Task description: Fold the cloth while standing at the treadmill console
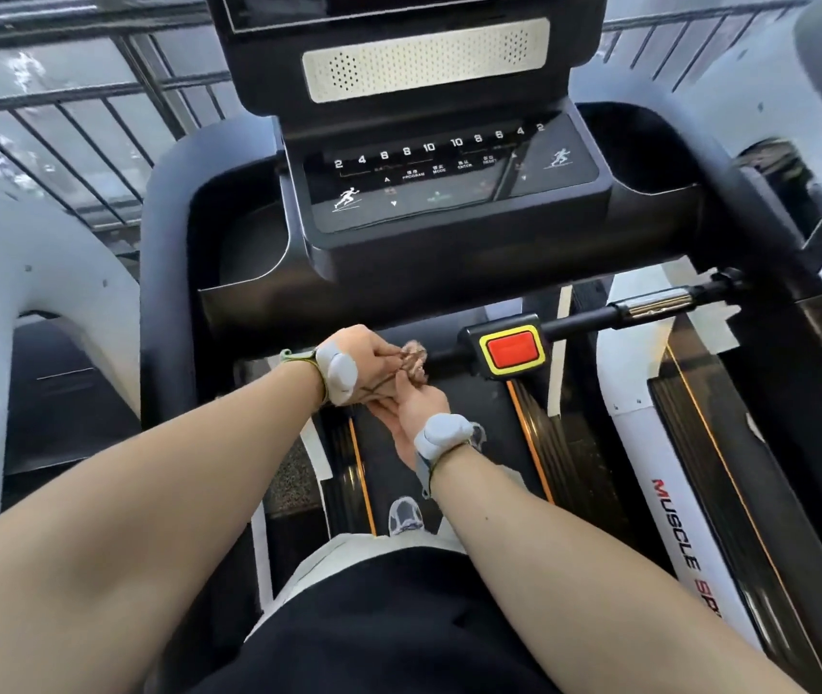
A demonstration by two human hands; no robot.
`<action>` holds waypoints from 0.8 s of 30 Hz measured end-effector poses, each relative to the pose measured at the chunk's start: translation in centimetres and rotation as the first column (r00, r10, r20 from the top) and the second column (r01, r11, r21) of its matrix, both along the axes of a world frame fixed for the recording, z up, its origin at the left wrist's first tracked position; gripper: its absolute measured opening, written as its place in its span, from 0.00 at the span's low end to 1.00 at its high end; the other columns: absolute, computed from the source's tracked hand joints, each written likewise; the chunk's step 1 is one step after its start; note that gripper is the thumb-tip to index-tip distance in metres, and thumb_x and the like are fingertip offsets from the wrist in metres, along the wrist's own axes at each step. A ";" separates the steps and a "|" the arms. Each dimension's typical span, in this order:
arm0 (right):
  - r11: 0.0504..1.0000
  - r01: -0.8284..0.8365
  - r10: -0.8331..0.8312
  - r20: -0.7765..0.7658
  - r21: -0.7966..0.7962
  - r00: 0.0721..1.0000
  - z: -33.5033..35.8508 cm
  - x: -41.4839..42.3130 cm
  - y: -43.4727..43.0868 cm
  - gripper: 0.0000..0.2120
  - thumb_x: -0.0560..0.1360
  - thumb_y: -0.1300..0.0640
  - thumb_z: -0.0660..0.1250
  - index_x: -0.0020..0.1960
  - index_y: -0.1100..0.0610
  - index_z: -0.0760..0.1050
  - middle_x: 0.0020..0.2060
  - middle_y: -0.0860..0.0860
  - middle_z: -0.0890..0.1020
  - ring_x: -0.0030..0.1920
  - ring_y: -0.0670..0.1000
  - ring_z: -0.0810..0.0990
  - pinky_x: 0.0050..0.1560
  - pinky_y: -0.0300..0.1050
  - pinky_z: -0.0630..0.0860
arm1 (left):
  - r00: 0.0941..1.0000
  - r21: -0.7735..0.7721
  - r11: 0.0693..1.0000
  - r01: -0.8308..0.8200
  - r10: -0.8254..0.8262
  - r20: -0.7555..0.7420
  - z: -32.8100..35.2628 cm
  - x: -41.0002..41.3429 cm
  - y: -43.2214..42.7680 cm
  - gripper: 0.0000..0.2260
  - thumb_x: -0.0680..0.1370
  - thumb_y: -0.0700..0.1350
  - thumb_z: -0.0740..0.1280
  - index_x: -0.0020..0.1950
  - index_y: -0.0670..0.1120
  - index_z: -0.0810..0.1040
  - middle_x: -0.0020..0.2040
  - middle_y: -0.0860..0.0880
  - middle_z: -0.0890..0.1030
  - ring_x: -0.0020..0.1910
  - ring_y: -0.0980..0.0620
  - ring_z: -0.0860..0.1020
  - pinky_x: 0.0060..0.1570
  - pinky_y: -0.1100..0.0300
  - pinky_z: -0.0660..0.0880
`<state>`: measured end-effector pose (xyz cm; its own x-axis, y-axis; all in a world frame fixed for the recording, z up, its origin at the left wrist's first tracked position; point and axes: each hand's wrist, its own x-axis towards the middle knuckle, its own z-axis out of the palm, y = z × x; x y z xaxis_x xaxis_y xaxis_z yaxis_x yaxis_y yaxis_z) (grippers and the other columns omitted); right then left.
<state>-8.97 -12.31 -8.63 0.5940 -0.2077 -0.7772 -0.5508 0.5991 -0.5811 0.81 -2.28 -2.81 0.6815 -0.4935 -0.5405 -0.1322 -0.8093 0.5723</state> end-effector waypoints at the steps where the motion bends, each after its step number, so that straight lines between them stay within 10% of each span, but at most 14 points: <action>1: 1.000 0.012 -0.012 -0.009 0.001 1.000 -0.1 0.1 -0.2 0.18 0.83 0.52 0.64 0.65 0.65 0.77 0.55 0.63 0.86 0.55 0.62 0.86 0.49 0.50 0.85 | 1.000 0.012 1.000 0.007 -0.007 0.014 0.0 0.0 -0.1 0.12 0.81 0.56 0.65 0.57 0.55 0.86 0.47 0.58 0.86 0.49 0.54 0.84 0.56 0.53 0.80; 6: 0.998 0.057 -0.058 -0.059 -0.026 0.997 0.2 0.3 -2.1 0.22 0.81 0.42 0.67 0.54 0.63 0.81 0.50 0.61 0.87 0.51 0.61 0.87 0.51 0.55 0.85 | 0.998 -0.004 1.000 0.024 -0.023 0.062 0.0 0.1 -2.4 0.11 0.80 0.58 0.65 0.53 0.59 0.86 0.44 0.60 0.85 0.46 0.55 0.84 0.54 0.53 0.81; 15: 0.961 0.262 -0.270 -0.111 -0.083 0.956 0.0 0.7 -5.1 0.14 0.82 0.55 0.67 0.58 0.66 0.79 0.52 0.64 0.85 0.52 0.65 0.85 0.43 0.57 0.86 | 0.990 -0.054 0.996 0.065 -0.058 0.126 -0.2 -0.4 -6.9 0.11 0.80 0.56 0.65 0.54 0.58 0.87 0.44 0.55 0.86 0.45 0.51 0.83 0.49 0.55 0.80; 24: 0.994 0.064 -0.065 0.000 0.092 0.998 0.8 0.5 -3.7 0.15 0.86 0.55 0.57 0.63 0.65 0.75 0.63 0.66 0.81 0.59 0.63 0.82 0.62 0.60 0.77 | 0.957 0.138 0.970 0.200 -0.224 0.184 0.9 1.4 -5.8 0.10 0.80 0.47 0.69 0.57 0.56 0.87 0.50 0.55 0.86 0.48 0.51 0.84 0.50 0.57 0.82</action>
<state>-8.52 -15.97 -7.82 0.5842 -0.1733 -0.7929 -0.5074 0.6845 -0.5235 2.20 -8.05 -1.95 0.6666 -0.5796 -0.4687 -0.4082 -0.8100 0.4211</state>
